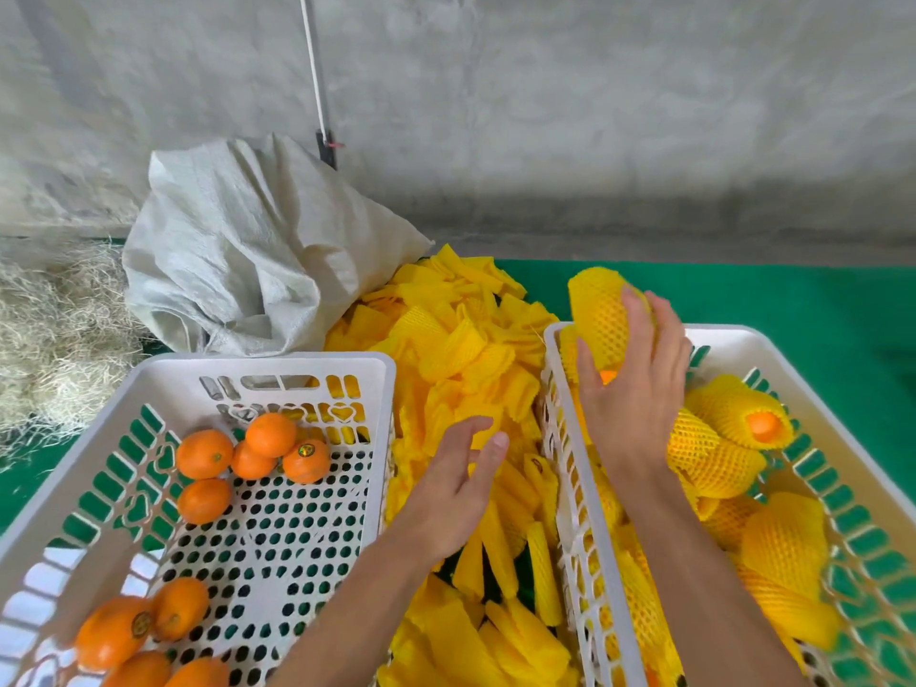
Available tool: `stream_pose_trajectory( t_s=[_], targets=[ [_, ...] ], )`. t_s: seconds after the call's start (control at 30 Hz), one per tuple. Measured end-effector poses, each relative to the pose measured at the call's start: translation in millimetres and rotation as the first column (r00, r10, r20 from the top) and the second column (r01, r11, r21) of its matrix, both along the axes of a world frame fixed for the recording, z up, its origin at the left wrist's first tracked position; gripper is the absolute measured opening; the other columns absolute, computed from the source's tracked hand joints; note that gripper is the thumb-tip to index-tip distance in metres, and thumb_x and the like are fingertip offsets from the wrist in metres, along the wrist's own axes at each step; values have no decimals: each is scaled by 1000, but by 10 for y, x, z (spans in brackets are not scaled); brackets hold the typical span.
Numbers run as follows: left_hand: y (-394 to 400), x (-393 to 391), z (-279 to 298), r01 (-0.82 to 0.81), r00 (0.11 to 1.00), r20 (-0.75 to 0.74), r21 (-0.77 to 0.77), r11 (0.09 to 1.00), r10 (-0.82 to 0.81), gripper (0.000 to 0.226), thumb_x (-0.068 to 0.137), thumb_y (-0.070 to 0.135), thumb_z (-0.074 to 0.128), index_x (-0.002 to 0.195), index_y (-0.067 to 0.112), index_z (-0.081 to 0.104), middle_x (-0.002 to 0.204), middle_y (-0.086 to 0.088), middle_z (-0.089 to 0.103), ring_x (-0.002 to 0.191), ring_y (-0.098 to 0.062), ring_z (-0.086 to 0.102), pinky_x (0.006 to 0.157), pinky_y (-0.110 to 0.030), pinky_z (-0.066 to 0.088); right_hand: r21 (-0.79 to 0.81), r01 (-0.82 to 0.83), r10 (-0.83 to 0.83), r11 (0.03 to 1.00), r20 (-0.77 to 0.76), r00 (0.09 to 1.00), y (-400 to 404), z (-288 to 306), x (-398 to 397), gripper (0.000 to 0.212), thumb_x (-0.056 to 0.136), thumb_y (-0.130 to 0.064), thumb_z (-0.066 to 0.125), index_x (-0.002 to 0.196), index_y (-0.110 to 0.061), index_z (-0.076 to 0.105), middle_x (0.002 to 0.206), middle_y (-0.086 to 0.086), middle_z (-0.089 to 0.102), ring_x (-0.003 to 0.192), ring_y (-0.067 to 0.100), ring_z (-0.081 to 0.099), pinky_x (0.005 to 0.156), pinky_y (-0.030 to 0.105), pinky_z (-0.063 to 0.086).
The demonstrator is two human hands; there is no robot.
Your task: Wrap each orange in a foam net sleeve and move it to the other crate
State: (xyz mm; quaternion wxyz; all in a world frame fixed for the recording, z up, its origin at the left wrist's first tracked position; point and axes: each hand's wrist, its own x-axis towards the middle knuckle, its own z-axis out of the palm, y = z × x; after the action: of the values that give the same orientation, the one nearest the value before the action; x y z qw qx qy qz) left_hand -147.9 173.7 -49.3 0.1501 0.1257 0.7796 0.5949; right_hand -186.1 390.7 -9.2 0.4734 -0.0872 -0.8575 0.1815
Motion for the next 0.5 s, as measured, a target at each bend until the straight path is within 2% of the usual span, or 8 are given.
stream_pose_trajectory(
  t_s=[0.07, 0.13, 0.2, 0.27, 0.3, 0.37, 0.43, 0.5],
  targets=[
    [4, -3, 12, -14, 1000, -7, -33, 999, 14, 63, 91, 83, 37, 144, 49, 43, 143, 25, 50, 123, 23, 44, 83, -7, 42, -43, 144, -142, 989, 48, 989, 208, -31, 3, 62, 100, -31, 61, 154, -19, 34, 158, 14, 34, 139, 35, 37, 109, 47, 39],
    [5, -12, -9, -35, 999, -6, -53, 998, 35, 59, 93, 76, 39, 142, 45, 45, 142, 19, 52, 122, 16, 47, 82, -10, 43, -40, 276, -263, 960, 196, 945, 343, -130, 14, 64, 98, -17, 60, 155, -16, 32, 160, 18, 30, 140, 40, 34, 110, 52, 37],
    [3, -20, -30, -40, 999, -13, -88, 995, 39, 55, 96, 72, 39, 142, 41, 45, 143, 19, 50, 121, 15, 49, 80, -10, 43, -82, 338, -267, 937, 452, 851, 414, -287, 27, 71, 95, -5, 55, 159, -13, 25, 164, 23, 21, 147, 46, 24, 117, 57, 28],
    [7, -29, -47, -42, 999, -28, -112, 993, 39, 52, 98, 69, 40, 139, 39, 47, 142, 20, 49, 115, 18, 50, 75, -6, 44, -132, 372, -198, 919, 660, 725, 446, -441, 58, 81, 97, -5, 51, 163, -14, 4, 168, 23, 1, 154, 43, 6, 125, 53, 14],
    [8, -31, -53, -42, 999, -34, -113, 993, 38, 50, 97, 69, 40, 137, 39, 48, 141, 21, 48, 113, 19, 51, 74, -3, 45, -142, 379, -179, 914, 698, 694, 463, -480, 68, 84, 98, -7, 50, 163, -15, -4, 169, 20, -7, 156, 41, 1, 126, 51, 11],
    [15, -35, -59, -35, 999, -42, -107, 994, 31, 50, 96, 69, 41, 134, 38, 51, 140, 21, 49, 114, 15, 53, 74, 0, 44, -156, 386, -176, 909, 696, 696, 492, -485, 57, 83, 100, -9, 48, 163, -16, -5, 169, 18, -10, 157, 39, -3, 127, 49, 9],
    [18, -34, -70, -33, 998, -53, -104, 994, 28, 52, 93, 70, 41, 131, 36, 53, 139, 21, 50, 118, 8, 55, 75, -1, 44, -186, 392, -181, 901, 659, 730, 484, -437, 41, 76, 102, -13, 46, 164, -13, 3, 170, 19, -8, 157, 38, -5, 127, 50, 6],
    [20, -40, -72, -38, 997, -64, -100, 994, 31, 51, 93, 70, 41, 129, 35, 55, 137, 23, 50, 118, 6, 56, 75, -2, 44, -198, 366, -196, 909, 572, 796, 450, -389, 20, 65, 104, -17, 46, 161, -7, 18, 169, 21, 2, 157, 39, -2, 127, 53, 7]
  ],
)
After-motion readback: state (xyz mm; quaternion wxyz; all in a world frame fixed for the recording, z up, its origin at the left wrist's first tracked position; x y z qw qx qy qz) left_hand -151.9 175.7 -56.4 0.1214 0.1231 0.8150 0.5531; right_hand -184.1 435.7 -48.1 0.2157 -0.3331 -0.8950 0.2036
